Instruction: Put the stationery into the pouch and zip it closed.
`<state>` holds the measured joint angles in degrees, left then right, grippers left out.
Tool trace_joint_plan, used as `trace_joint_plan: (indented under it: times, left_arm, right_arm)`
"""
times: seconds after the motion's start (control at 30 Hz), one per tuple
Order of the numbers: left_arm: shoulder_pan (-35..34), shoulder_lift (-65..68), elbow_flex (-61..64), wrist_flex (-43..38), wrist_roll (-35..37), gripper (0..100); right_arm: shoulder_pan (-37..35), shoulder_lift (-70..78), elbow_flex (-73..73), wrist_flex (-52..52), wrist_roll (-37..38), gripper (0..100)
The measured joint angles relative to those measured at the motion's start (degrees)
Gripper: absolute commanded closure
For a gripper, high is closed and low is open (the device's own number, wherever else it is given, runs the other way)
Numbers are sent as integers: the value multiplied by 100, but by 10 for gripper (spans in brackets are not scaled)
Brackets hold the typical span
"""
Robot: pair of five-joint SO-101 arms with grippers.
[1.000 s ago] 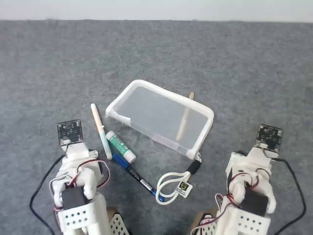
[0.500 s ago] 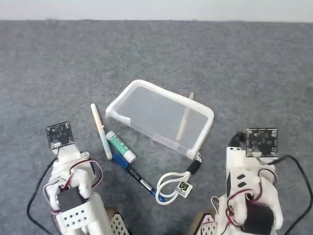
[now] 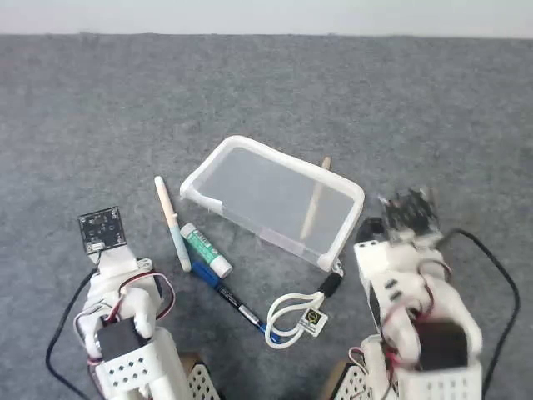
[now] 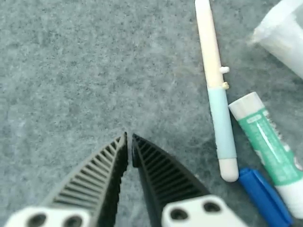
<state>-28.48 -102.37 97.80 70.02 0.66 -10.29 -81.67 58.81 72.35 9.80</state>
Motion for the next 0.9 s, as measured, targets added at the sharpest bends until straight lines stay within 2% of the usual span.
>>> trace_joint_plan:
  times: [0.07,0.2,0.43,0.73,0.9]
  left_arm:
    - [0,0,0,0,-9,988]
    - [0,0,0,0,-9,988]
    - [0,0,0,0,-9,988]
    - [0,0,0,0,-9,988]
    - [0,0,0,0,-9,988]
  right_arm:
    - [-220,659,0,-53,-132,942]
    - [-448,1582,9,-220,-949,868]
    - [-738,2690,9,-501,-1451,878]
    - [-923,3798,9,-571,-2699,878]
    - [-1046,4475,0,-1029,-3024,877]
